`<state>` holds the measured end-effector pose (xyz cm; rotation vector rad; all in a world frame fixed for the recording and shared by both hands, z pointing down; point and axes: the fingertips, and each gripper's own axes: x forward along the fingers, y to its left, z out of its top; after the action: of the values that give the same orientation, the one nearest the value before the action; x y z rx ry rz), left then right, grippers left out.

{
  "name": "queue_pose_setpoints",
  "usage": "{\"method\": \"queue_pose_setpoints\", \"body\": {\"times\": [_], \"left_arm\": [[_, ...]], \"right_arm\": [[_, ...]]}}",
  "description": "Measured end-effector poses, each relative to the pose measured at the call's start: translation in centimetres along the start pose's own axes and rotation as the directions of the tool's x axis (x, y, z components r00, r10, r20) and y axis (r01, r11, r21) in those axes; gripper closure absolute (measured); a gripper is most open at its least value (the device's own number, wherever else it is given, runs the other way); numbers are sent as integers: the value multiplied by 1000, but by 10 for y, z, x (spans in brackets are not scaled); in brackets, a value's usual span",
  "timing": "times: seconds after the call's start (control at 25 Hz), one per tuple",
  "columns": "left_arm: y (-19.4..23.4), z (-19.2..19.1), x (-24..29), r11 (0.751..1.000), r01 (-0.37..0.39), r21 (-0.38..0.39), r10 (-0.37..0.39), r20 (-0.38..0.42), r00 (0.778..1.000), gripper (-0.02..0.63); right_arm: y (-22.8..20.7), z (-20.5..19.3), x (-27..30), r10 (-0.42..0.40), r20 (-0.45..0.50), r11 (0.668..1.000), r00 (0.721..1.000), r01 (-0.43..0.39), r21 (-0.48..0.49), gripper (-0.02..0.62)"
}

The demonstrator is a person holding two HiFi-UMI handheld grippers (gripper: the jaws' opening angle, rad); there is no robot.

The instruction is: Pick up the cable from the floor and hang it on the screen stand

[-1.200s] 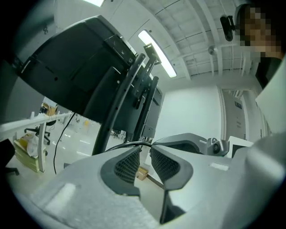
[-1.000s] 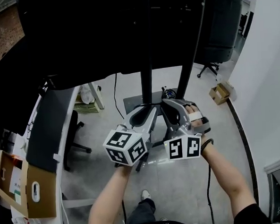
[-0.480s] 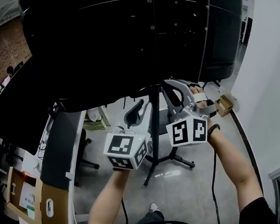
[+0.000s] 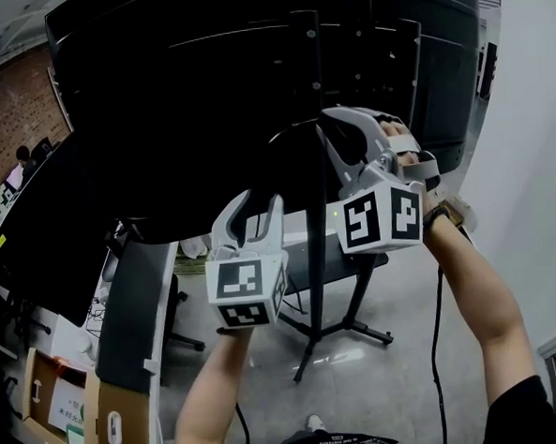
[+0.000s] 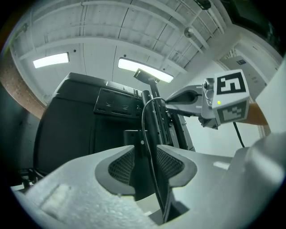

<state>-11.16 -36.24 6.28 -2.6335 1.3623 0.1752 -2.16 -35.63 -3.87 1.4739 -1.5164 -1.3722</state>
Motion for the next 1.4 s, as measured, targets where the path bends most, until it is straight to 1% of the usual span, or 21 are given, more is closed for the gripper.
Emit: {"method": "queue_pose_setpoints", "body": {"times": [0.12, 0.32, 0.44, 0.72, 0.84, 1.0, 1.04, 1.16, 1.28, 1.4], "left_arm": [[5, -11, 7, 1000, 4, 9, -4, -38, 999, 445], [-3, -29, 16, 998, 56, -10, -57, -102, 993, 445], [-8, -42, 16, 998, 69, -13, -70, -129, 989, 446], [-27, -86, 22, 991, 128, -37, -133, -226, 965, 446], [-32, -97, 24, 989, 142, -48, -149, -242, 959, 448], [-29, -105, 22, 987, 145, -72, -159, -244, 957, 452], [-28, -106, 22, 987, 144, -76, -159, -245, 956, 521], [-21, -108, 23, 984, 143, -105, -165, -248, 955, 591], [-5, -101, 26, 986, 131, -105, -153, -243, 958, 601], [15, -82, 33, 990, 113, -88, -130, -227, 965, 601]], "right_arm": [[-24, 7, 11, -36, 10, 999, 999, 36, -5, 552], [-52, 14, 27, -73, 16, 997, 997, 73, -26, 552], [-65, 15, 35, -85, 11, 995, 996, 85, -45, 552], [-84, 18, 45, -114, 20, 990, 993, 115, -81, 552], [-90, 20, 47, -119, 16, 988, 993, 120, -98, 552], [-96, 21, 49, -122, 12, 987, 992, 123, -107, 552], [-97, 20, 50, -123, 11, 986, 992, 124, -108, 552], [-100, 18, 51, -127, 5, 987, 992, 126, -103, 551], [-108, 11, 53, -136, -5, 987, 991, 135, -91, 552], [-121, -1, 54, -146, -28, 988, 989, 145, -53, 552]]}}
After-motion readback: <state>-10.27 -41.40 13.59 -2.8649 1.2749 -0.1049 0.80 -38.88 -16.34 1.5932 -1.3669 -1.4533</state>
